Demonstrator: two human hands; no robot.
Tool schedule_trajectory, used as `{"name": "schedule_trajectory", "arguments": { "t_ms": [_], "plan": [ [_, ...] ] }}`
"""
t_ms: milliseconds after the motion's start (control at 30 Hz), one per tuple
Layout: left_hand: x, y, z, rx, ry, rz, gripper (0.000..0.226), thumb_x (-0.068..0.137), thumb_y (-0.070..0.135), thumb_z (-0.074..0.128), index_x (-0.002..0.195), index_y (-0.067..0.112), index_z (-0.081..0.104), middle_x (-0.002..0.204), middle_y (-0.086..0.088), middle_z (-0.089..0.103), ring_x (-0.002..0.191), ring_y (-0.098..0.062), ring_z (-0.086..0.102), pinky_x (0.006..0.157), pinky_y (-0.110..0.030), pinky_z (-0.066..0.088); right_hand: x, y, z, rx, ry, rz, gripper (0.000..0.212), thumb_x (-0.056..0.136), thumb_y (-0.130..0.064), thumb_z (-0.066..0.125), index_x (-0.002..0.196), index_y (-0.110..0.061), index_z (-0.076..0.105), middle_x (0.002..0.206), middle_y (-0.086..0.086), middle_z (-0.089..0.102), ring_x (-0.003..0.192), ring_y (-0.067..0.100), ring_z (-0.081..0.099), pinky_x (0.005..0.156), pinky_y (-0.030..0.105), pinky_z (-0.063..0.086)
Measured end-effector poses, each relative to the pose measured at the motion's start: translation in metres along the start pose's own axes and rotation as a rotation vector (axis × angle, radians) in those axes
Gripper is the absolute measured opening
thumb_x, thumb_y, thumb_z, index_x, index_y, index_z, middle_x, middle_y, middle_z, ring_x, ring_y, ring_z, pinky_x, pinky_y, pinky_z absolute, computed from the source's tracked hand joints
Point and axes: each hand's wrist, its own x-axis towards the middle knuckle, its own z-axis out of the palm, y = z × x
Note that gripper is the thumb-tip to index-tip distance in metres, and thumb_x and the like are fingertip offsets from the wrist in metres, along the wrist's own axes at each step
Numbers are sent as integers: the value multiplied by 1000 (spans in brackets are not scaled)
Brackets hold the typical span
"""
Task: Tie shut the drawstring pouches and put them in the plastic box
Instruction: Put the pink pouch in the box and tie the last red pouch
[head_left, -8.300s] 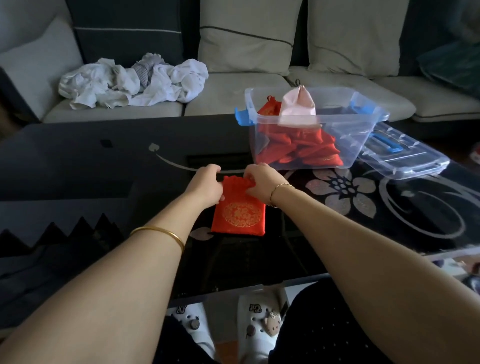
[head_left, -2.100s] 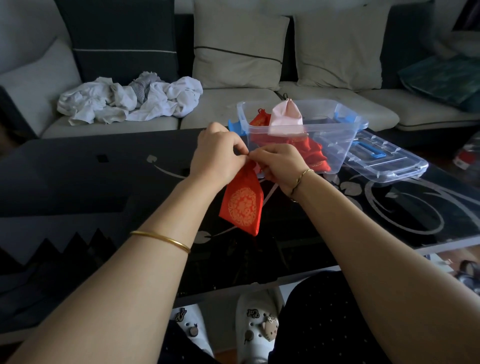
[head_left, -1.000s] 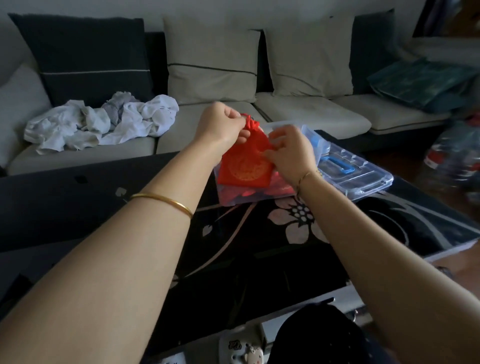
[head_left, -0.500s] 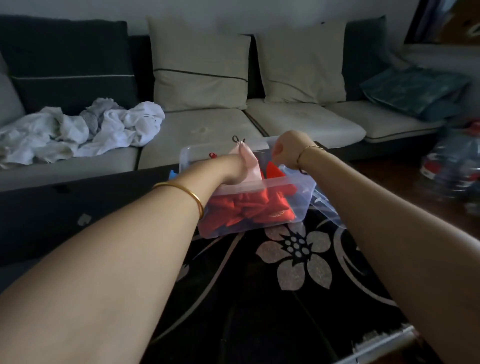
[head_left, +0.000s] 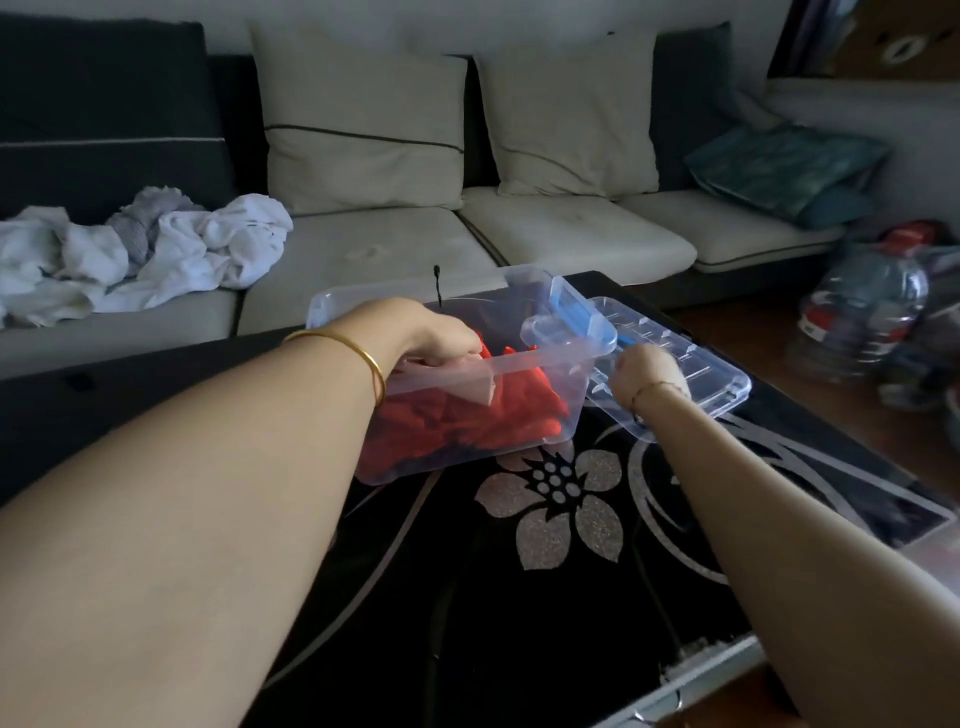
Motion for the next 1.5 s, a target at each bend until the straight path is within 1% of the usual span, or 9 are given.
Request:
{"name": "schedule_trajectory", "arguments": {
  "t_ms": [100,300,467,633,767,967,1234,1367,1500],
  "plan": [
    [10,-7,2,-45,33,-32,38,97,28,32,66,18,51,78,-4,51,73,-19,44,75,-30,33,-1,4,17,-91,-82,-6,21,85,-14,55,104,-7,59,103,12,60,100,31,57,89,43,49],
    [18,-6,-9,138,245,66,43,85,35,35,96,2,62,104,-15,56,96,-31,58,82,-32,45,-6,4,26,-201,-11,10,31,88,-7,53,118,-5,56,123,16,53,117,34,47,95,45,43],
    [12,-12,3,28,-69,-21,29,94,32,51,110,10,62,95,-6,60,78,-22,59,59,-22,48,-12,3,26,-175,8,10,32,86,2,49,116,-1,58,123,19,53,117,36,48,95,45,45],
    [12,-17,5,-76,-94,-82,48,95,33,49,134,5,48,133,-15,54,112,-28,58,82,-31,47,-11,-1,14,-91,114,30,33,92,-8,50,124,-1,51,135,15,42,128,35,35,97,47,37],
    [5,-16,5,-14,-218,-79,15,87,32,59,99,29,68,94,-3,70,92,-25,66,75,-33,48,-9,-6,-3,51,259,32,28,92,-7,51,119,-2,54,133,15,43,123,35,38,91,47,41],
    [12,-22,-3,-88,280,80,23,90,14,49,97,-2,65,96,-28,62,77,-32,55,65,-31,44,-14,-24,-39,122,380,-133,27,92,-4,49,118,-8,57,131,11,45,120,33,38,92,44,39],
    [-25,-52,-52,-705,1050,-325,46,98,21,37,141,4,31,147,-18,31,135,-33,33,107,-38,30,-41,-60,-62,-24,270,-602,31,87,-8,53,114,-19,63,120,6,53,114,30,43,95,43,41],
    [-37,-70,-47,-581,991,-371,53,98,31,40,144,8,28,149,-17,30,135,-34,32,108,-43,30,-49,-66,-56,-116,129,-721,32,85,-7,54,109,-23,66,122,2,54,116,27,47,100,38,39],
    [-33,-85,-25,-309,777,-282,33,93,22,47,121,7,56,123,-18,58,113,-37,54,93,-41,46,-59,-61,-56,-107,62,-707,40,85,5,47,108,-20,67,122,2,56,112,24,50,96,31,42]
  ]
}}
